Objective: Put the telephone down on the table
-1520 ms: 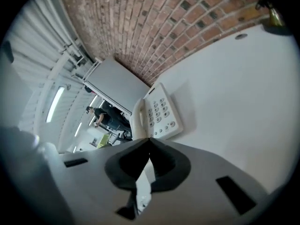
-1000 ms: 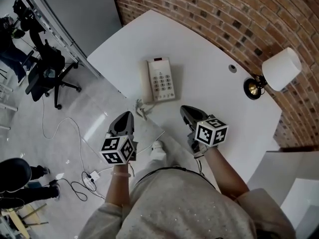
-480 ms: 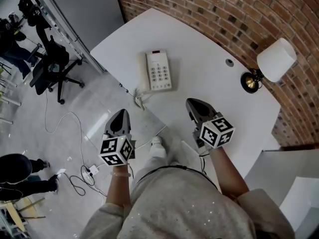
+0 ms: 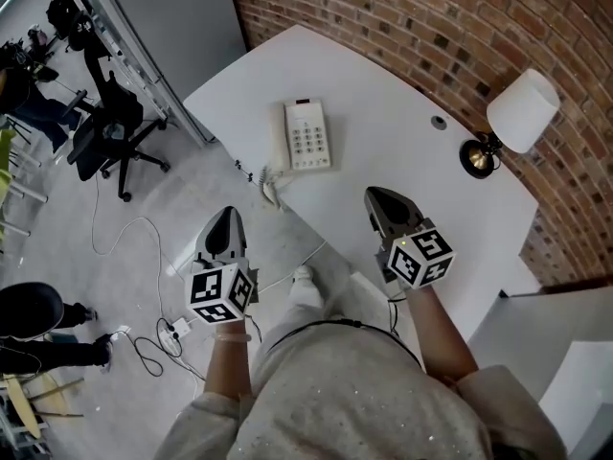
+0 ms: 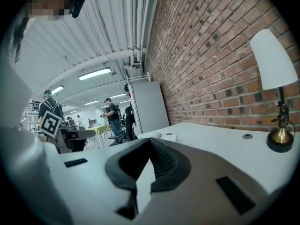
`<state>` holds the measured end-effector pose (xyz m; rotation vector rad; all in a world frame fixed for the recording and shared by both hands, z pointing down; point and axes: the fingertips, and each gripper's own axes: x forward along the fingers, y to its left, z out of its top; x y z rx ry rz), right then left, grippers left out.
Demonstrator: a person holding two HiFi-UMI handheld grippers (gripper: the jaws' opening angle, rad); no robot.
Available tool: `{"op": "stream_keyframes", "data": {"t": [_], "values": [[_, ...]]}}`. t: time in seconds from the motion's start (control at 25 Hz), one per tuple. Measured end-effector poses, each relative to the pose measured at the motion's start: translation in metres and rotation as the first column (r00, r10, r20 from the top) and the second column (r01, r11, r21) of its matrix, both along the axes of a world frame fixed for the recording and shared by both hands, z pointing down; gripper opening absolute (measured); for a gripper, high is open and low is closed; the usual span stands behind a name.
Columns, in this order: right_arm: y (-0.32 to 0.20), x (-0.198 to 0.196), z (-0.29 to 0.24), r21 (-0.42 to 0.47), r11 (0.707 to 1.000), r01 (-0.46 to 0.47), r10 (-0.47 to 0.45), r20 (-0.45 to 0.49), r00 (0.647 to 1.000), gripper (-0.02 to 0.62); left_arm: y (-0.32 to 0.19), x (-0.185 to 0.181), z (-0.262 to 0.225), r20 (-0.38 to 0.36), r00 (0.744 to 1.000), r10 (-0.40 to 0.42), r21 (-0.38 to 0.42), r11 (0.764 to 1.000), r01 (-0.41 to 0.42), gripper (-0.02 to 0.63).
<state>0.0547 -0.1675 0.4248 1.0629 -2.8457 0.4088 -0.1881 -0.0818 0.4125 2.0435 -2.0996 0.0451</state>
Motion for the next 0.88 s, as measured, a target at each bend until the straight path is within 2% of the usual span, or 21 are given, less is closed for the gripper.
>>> {"op": "stream_keyframes", "data": {"t": [0.2, 0.36, 0.88], "values": [[0.009, 0.006, -0.012, 0.050, 0.999, -0.003, 0.003, -0.004, 1.000, 0.005, 0.013, 0.004, -0.014, 0.048, 0.999, -0.016, 0.037, 0.999, 0.015, 0.008], [0.017, 0.009, -0.019, 0.073, 0.997, -0.006, 0.007, -0.001, 1.000, 0.005, 0.024, 0.003, -0.022, 0.035, 0.999, -0.039, 0.062, 0.997, 0.036, 0.008], [0.038, 0.016, -0.025, 0.098, 0.995, -0.020, 0.020, 0.007, 1.000, 0.005, 0.050, 0.002, -0.033, 0.063, 0.995, -0.079, 0.098, 0.993, 0.073, 0.008]]}}
